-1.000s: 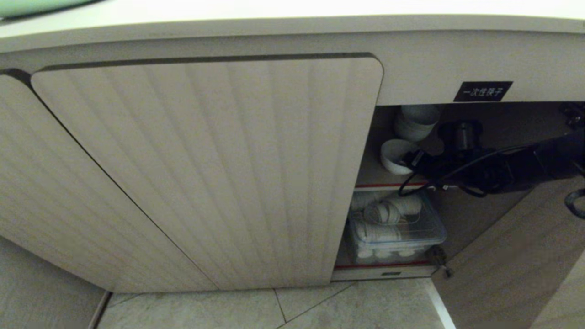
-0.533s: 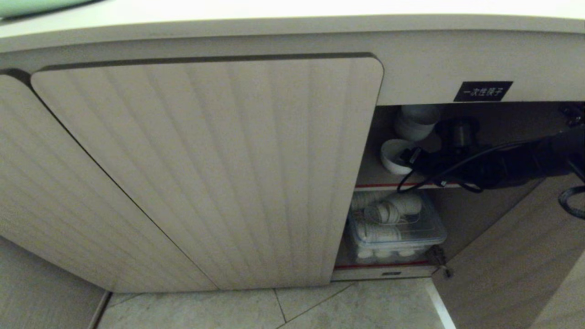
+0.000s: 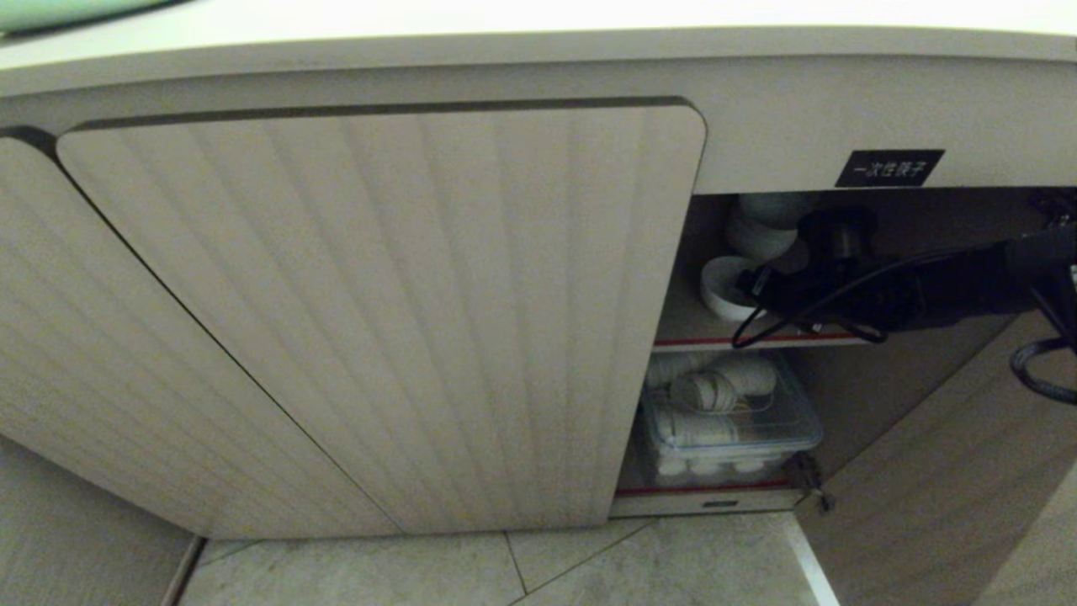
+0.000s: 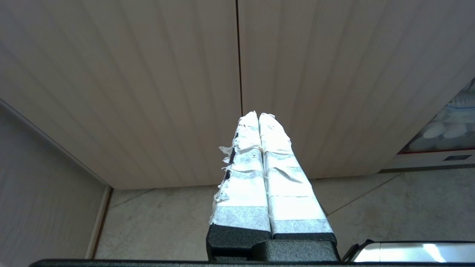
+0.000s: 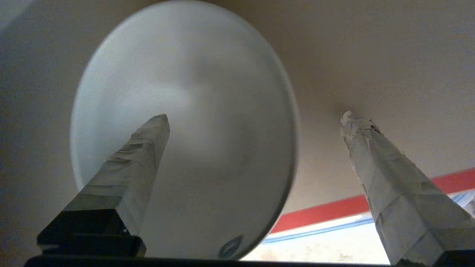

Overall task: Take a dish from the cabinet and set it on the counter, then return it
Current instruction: Take the bowl from the cabinet

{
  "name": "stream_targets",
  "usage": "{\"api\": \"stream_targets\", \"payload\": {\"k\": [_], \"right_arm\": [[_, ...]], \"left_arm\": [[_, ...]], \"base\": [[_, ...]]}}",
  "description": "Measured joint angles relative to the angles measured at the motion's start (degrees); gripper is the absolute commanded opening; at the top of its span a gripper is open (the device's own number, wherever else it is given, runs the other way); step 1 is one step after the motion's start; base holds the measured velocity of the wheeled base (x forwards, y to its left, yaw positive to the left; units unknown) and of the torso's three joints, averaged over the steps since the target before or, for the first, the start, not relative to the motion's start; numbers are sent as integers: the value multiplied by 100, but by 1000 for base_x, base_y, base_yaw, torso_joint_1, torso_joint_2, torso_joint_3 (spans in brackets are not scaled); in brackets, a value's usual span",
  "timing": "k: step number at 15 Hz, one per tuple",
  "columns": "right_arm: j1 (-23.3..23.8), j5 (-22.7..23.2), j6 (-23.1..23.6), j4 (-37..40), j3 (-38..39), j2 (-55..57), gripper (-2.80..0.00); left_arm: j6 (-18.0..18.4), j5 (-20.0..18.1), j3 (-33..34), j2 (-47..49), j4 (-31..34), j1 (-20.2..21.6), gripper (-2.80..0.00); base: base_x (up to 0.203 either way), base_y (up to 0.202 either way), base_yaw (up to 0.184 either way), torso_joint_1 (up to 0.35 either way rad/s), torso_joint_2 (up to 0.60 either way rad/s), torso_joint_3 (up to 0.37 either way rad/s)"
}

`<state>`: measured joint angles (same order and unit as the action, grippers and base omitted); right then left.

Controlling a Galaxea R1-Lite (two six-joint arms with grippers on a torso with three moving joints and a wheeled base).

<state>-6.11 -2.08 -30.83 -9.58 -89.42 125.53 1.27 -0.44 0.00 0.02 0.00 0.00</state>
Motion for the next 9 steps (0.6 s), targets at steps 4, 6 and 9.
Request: {"api": "stream_targets", "payload": {"k": [4,6,9], "right_arm": [[14,-2,268,-1,-68,55,0],[21,-9,333,18,-147,88,0],[22,-11,349,26,-250,134,0]], "left_arm": [[2,0,0,0,0,0,-280],[3,-2,0,0,0,0,-280],[2,2,0,0,0,0,-280]], "base": [[0,0,0,0,0,0],[0,0,0,0,0,0],[0,0,0,0,0,0]]}}
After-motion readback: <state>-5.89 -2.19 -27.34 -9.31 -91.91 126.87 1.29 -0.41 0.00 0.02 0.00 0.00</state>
